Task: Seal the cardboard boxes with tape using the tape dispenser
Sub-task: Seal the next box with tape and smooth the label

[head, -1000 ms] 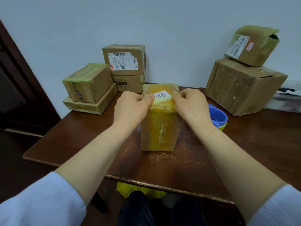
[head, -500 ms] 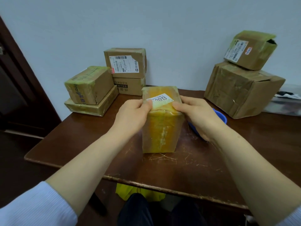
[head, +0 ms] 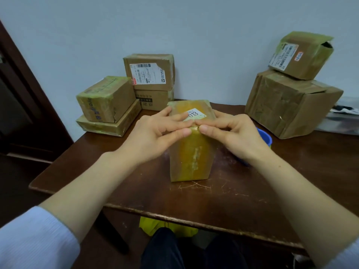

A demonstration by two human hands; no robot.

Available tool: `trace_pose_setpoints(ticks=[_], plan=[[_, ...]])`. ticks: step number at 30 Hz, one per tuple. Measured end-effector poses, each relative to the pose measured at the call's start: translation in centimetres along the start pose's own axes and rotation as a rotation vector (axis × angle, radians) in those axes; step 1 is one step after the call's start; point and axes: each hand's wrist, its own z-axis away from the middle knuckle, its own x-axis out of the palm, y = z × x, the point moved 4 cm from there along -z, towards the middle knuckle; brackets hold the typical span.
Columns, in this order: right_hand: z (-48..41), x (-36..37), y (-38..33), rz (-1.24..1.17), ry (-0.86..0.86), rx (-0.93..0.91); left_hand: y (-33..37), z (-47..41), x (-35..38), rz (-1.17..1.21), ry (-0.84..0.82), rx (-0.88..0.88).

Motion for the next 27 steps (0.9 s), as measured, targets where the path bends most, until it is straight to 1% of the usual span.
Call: trace_pose_setpoints(ticks=[3,5,8,10,12,15,18,20,22,24,25,27], plan=[[0.1,-1.3,0.1,-0.149,-0.014,0.088,0.5,0.0,-0.6,0.136,-0.064,0.012],[0.1,-1.1,-0.3,-0.127,0.017,0.087,0.7,0.1,-0.4,0.191,-0.055,0.020],[0.0,0.2,-0.3,-0.004,0.112,0.065,0.5,0.3,0.2,0.270,0.014,-0.065],[-0.2,0.6,-0.1,0.011,0.155,0.054,0.5,0.3,0.2,0.267,0.051,-0.095],[-0.3,0.1,0.1,0.000,0.094,0.027,0.7,0.1,0.0,0.235,0.034,-0.104],[0.1,-0.9,0.3,-0.120,-0.053,-0.023,1.0,-0.3,-0.6,0.271,-0.045,-0.150],[0.2,-1.9,0.8,-0.182,-0.077,-0.027,0.5,-0.3,-1.2,0.357,-0.126,-0.171],[0.2,-2.0,1.3,-0.203,-0.054,-0.012,0.0,0.0,-1.3,0.443,-0.128,-0.188],[0.3,-1.6,1.7,-0.246,0.023,-0.002,-0.2,0.3,-1.2,0.500,-0.067,-0.188],[0.2,-1.1,1.6,-0.259,0.115,-0.017,-0.2,0.4,-1.0,0.492,-0.003,-0.182],[0.1,-1.0,1.6,-0.247,0.128,-0.016,-0.2,0.4,-0.9,0.483,0.008,-0.193],[0.1,-1.2,1.6,-0.267,0.077,0.007,-0.3,0.3,-1.0,0.498,-0.026,-0.228]])
